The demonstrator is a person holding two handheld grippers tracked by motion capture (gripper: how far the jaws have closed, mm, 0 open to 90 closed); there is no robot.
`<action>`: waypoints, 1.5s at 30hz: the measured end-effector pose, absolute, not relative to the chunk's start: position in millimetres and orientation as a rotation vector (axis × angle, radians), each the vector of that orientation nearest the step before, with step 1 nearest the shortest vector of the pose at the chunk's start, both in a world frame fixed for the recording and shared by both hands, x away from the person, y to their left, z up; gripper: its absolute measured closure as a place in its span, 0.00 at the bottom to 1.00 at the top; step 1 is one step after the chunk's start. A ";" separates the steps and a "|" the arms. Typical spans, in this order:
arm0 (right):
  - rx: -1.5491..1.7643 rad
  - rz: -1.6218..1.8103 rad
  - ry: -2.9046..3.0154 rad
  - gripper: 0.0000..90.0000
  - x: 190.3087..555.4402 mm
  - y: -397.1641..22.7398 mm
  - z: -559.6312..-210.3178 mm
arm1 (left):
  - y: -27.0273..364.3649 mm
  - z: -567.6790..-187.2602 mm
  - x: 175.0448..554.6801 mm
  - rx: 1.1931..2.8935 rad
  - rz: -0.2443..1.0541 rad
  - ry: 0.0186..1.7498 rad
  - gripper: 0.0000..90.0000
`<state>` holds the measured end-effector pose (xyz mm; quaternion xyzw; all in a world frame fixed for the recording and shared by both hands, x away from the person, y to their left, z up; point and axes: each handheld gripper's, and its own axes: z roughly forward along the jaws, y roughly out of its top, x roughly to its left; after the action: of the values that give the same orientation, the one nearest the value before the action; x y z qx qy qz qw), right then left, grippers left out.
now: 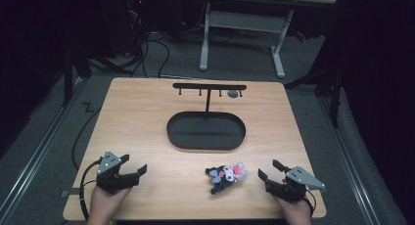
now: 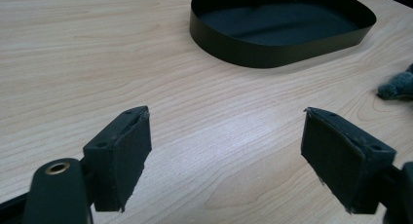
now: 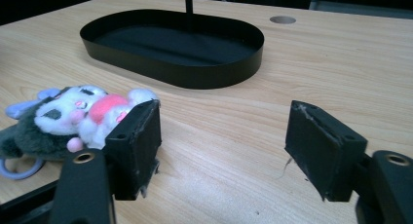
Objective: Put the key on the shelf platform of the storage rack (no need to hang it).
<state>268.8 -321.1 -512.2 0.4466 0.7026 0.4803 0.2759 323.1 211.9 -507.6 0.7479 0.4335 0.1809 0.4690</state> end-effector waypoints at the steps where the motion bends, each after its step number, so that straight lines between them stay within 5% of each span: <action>1: 1.200 1.290 1.888 0.34 268.8 -321.1 -512.2 | 210.4 -507.8 323.6 1.835 0.444 1.059 0.21; 20: 1.115 1.354 1.952 0.43 267.6 -309.7 -505.3 | 212.4 -509.8 322.3 1.839 0.466 1.053 0.20; 30: 1.047 1.424 2.138 0.58 286.3 -282.5 -512.0 | 229.8 -510.0 305.8 1.822 0.513 1.103 0.20; 37: 1.061 1.412 2.223 0.82 293.0 -279.8 -519.5 | 241.0 -508.6 299.8 1.798 0.534 1.128 0.20; 45: 1.067 1.387 2.215 0.87 289.5 -276.1 -515.6 | 235.7 -507.6 299.6 1.811 0.532 1.110 0.20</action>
<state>289.5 -276.1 -515.6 0.3732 0.7747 0.4851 0.1588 299.6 235.7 -507.6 0.7351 0.4505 0.2160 0.4583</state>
